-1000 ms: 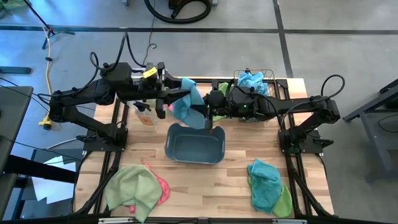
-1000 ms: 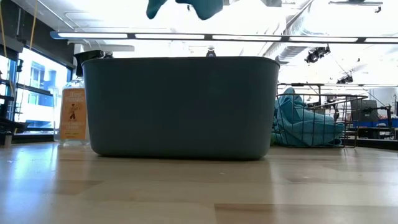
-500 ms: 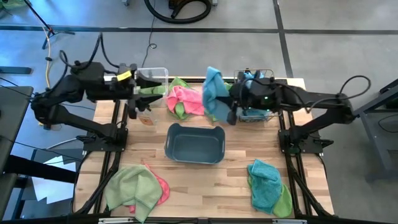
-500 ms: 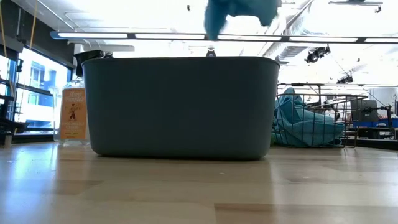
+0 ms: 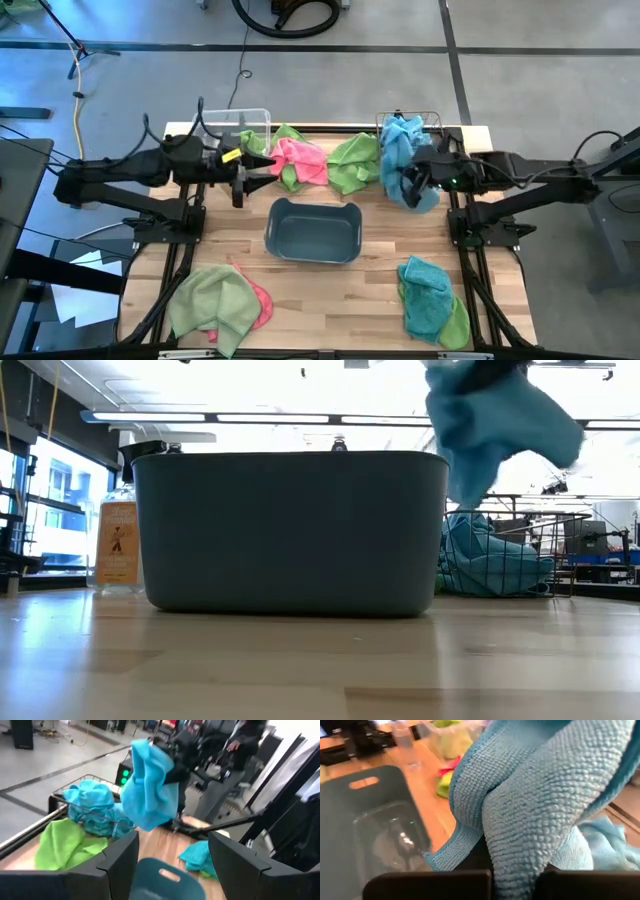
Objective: Sort microfiber towel by color & place in baskets
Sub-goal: Put the blue microfiber cloth into the gold wire basket
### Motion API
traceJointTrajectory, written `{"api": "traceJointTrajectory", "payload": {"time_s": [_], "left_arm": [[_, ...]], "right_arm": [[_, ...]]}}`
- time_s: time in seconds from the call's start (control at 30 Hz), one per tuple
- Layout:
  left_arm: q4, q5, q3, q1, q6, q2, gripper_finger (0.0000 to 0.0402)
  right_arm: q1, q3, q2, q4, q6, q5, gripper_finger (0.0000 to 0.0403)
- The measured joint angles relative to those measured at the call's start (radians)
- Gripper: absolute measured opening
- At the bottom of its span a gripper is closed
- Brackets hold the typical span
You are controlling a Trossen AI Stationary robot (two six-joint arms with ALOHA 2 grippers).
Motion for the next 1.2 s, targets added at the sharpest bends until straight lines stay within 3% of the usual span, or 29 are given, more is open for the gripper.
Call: {"api": "traceJointTrajectory", "payload": {"time_s": [0.17, 0.3, 0.47, 0.63, 0.93, 1.2], "left_arm": [[0.098, -0.005, -0.044, 0.002, 0.001, -0.009, 0.0227], [0.119, -0.012, -0.044, 0.014, 0.023, -0.01, 0.0227], [0.129, -0.026, -0.044, 0.025, 0.023, -0.01, 0.0227], [0.128, -0.026, -0.044, 0.025, -0.002, -0.006, 0.0227], [0.113, -0.026, -0.044, 0.025, 0.023, -0.012, 0.0227], [0.068, 0.005, -0.043, 0.024, 0.087, -0.012, 0.0227]], "right_arm": [[-0.073, -0.067, -0.079, 0.095, -0.052, 0.148, 0.0], [-0.262, 0.004, -0.05, 0.118, -0.193, 0.143, 0.0], [-0.552, 0.07, 0.037, 0.108, -0.263, -0.067, 0.0], [-0.742, 0.078, 0.171, 0.086, -0.286, -0.268, 0.0], [-0.838, 0.075, 0.386, 0.044, -0.344, -0.405, 0.0], [-0.843, 0.041, 0.428, -0.13, -0.382, -0.502, 0.0]]}}
